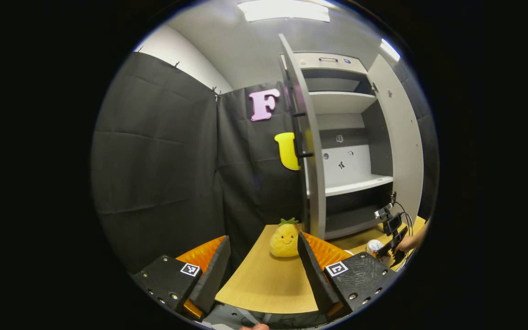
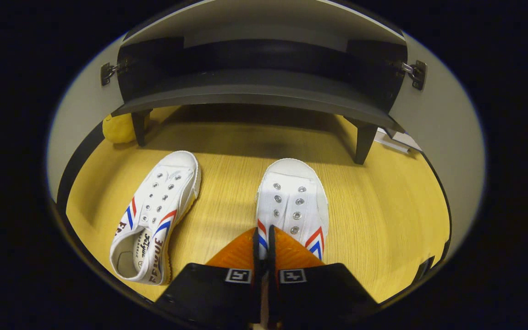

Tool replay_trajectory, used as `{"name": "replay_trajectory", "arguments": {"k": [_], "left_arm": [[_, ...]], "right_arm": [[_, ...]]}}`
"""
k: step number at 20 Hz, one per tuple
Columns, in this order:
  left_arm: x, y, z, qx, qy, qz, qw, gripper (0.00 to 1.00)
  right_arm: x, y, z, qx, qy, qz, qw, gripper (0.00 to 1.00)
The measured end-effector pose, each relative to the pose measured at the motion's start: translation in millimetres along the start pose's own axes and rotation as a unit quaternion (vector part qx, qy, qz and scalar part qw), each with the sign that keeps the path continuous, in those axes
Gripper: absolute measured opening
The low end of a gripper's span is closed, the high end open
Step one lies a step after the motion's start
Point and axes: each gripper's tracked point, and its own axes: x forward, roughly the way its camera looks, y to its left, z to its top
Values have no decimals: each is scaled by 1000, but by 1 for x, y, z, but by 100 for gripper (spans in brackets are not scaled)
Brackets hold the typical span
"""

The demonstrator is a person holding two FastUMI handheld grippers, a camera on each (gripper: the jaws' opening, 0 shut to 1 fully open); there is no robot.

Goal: Grab one shoe with the right hand and put it into the shoe cabinet, grab the other shoe with the left hand and put it into the shoe cabinet; then close the right door with the right hand and the left door with the left hand.

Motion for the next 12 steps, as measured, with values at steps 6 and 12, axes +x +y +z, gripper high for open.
{"name": "replay_trajectory", "arguments": {"k": [6,12], "left_arm": [[5,-38,3,5,-4,-49,999,80],[9,-74,13,4,-23,-98,995,80]], "right_arm": [[-34,-9,20,7,-56,19,998,0],[-109,-21,83,49,-131,40,989,1]]}}
